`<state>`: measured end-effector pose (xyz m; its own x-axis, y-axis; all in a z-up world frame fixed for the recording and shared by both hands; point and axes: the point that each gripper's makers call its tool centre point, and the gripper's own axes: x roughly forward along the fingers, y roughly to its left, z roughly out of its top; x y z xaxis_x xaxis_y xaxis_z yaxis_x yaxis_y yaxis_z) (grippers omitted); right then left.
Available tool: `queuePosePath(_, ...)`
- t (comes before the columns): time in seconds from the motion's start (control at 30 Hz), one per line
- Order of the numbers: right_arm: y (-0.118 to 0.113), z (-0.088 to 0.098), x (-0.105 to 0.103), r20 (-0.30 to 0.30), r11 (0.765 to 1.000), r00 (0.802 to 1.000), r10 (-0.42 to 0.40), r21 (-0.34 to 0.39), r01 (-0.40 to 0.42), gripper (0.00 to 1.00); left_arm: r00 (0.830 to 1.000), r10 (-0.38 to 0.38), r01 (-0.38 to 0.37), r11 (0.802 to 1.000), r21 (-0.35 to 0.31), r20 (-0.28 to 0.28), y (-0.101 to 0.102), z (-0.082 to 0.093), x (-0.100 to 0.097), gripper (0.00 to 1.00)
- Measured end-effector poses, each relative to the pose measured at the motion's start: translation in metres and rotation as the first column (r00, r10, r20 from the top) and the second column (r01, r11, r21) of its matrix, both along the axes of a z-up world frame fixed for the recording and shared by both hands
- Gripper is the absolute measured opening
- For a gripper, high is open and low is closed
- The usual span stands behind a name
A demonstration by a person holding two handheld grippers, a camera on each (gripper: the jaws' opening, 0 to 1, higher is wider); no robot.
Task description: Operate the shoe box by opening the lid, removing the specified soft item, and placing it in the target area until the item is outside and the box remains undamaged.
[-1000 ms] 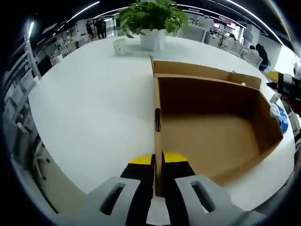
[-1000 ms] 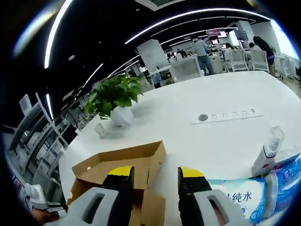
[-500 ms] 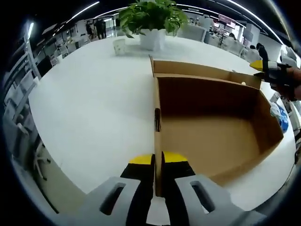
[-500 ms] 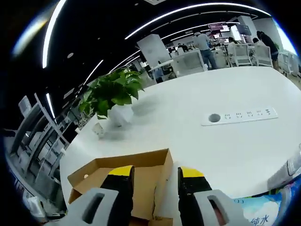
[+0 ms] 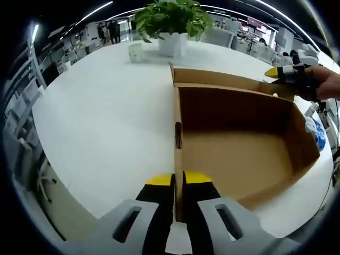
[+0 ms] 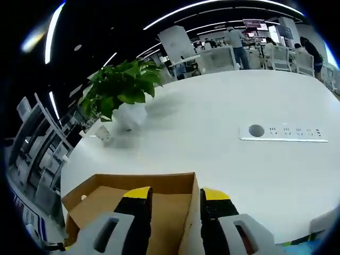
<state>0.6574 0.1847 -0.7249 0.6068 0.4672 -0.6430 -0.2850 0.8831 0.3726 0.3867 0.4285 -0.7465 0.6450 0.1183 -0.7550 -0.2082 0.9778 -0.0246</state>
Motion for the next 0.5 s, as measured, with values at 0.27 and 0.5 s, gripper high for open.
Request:
queuePosePath(0.27,-0.002,-0.033,0.003,-0.077,0.998,0.997,-0.003,-0.066,-0.002,0.18,1.000,0.009,-0.009,1.000,-0.008,0.003,0.000,0.000,0.000,0.04)
queuePosePath(0.5,-0.008,-0.042,0.003,-0.117,0.992,0.993,-0.025,-0.123,0.010,0.02,1.000,0.008,-0.008,1.000,-0.004,-0.001,0.000,-0.001,0.000,0.04)
